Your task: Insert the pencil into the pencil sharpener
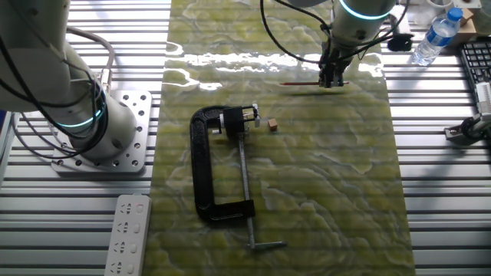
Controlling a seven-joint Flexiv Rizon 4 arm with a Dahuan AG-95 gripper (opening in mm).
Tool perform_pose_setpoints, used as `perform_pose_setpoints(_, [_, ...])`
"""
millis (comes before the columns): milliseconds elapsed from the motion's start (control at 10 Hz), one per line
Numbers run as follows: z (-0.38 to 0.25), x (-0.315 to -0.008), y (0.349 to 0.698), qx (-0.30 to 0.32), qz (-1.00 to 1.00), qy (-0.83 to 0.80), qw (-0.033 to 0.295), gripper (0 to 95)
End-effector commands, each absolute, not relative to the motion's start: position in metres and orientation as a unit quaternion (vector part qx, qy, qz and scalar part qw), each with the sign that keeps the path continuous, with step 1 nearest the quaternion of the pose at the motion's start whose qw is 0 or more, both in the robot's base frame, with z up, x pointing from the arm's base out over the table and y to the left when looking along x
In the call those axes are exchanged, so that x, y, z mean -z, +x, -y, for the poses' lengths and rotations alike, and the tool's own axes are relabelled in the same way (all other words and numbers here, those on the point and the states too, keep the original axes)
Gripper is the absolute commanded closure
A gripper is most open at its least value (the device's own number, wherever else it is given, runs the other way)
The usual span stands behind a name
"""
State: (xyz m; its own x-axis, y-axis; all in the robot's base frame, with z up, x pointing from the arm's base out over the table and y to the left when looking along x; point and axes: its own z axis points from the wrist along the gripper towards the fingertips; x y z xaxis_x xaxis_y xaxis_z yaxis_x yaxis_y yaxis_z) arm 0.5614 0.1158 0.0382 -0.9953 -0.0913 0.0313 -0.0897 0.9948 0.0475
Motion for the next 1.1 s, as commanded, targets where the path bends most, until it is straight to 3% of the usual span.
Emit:
perform_pose_setpoints(100, [-0.095, -0.055, 0.559, 0.015, 0.994, 0.11, 0.006, 95.0])
perform_pose_setpoints(600, [-0.063, -0.074, 0.546, 0.009, 0.99, 0.139, -0.008, 95.0])
perform_pose_setpoints(1100, [-0.046, -0.072, 0.519, 0.008, 0.991, 0.13, -0.022, 95.0])
